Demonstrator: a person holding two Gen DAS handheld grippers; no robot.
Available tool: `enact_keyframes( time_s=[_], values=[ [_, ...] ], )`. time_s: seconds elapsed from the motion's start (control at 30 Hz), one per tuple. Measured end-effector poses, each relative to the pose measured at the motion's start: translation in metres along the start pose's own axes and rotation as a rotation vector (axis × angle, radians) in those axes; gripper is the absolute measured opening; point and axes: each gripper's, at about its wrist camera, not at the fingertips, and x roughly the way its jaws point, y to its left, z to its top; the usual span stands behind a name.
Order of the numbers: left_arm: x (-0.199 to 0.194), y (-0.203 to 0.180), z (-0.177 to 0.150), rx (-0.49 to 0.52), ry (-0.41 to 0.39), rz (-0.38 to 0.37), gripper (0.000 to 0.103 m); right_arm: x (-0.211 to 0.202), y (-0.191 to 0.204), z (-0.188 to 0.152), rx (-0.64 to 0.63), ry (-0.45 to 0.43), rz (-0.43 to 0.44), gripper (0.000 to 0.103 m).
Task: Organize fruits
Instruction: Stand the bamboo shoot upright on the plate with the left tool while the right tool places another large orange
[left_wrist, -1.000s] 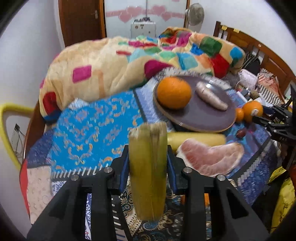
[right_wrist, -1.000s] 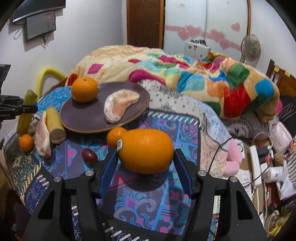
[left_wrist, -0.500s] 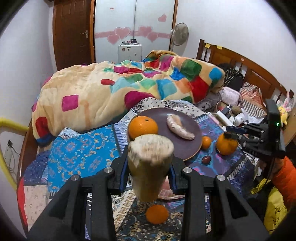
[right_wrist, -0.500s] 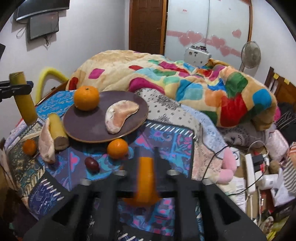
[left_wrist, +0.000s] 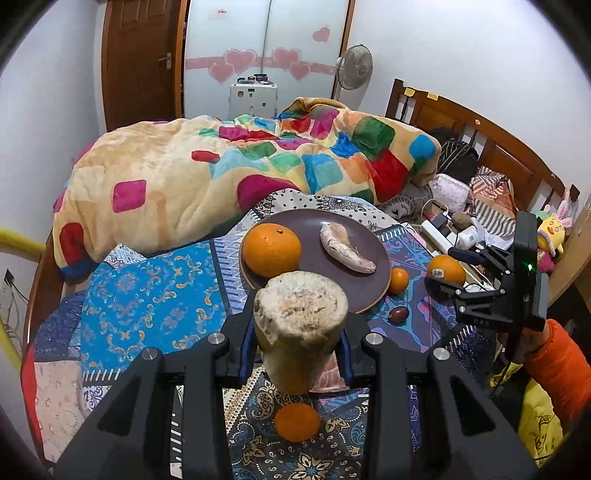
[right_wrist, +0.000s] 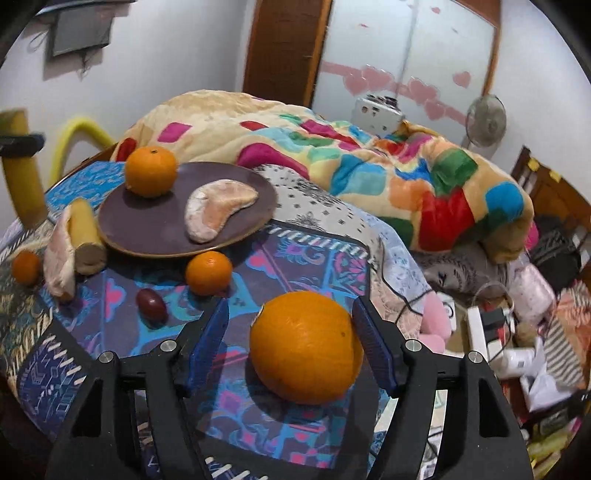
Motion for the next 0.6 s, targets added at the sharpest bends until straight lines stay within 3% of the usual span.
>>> enact_keyframes(
  time_s=[0.17,0.6],
  values=[
    [0.0,-0.002,0.001,0.003,-0.007,-0.011,0.035,0.016,-0.009,-0.006,0.051,0.055,0.059,0.065],
    [0.016,-0.015,0.027,0.011,-0.019,-0.034,0.035,0.001,0.003,0.012,0.058,-0.046,0.098,0.061]
  ],
)
